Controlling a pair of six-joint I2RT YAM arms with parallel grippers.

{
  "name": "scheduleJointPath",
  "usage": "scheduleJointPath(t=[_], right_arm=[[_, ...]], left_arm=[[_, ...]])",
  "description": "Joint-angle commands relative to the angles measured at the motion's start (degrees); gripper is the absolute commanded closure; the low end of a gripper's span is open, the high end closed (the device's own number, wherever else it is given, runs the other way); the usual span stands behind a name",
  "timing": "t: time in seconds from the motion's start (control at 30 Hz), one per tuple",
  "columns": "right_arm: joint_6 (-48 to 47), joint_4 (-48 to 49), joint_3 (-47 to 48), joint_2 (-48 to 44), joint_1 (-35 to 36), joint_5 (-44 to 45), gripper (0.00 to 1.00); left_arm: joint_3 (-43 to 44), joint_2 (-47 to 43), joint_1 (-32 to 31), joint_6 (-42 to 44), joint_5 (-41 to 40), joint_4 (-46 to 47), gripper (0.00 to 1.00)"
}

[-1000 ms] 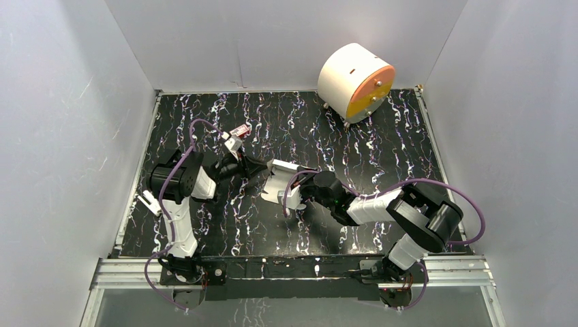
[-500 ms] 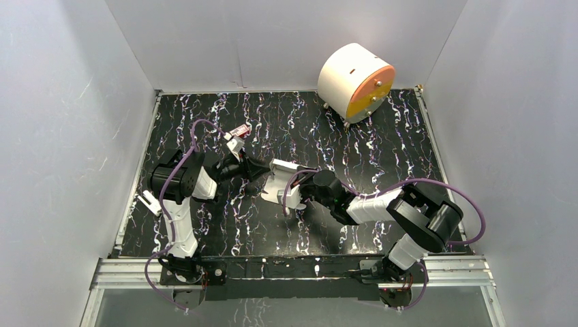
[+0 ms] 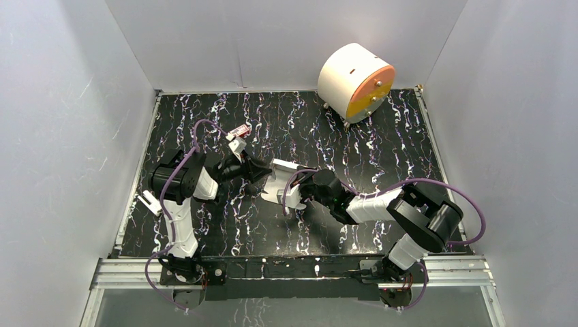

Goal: Fold the paper box

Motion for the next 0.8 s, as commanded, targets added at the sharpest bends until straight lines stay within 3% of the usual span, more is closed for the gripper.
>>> scheduleJointPath(t=[0.0,0.13,0.77], right_arm=[[0.6,-6.9,0.5,0.7,0.6,-4.8,1.0],[0.7,-7.0,0.7,0.9,0.6,-4.9,1.0],[1.7,-10.5,1.8,1.1,0.6,-5.7,1.0]], left_arm=[[0.3,-2.5,-1.3,1.6,1.2,6.1,0.54],[1.0,-1.8,-1.8,1.8,1.2,6.1,0.61],[1.2,0.0,-4.9,5.4,-10.5,9.1,0.58]])
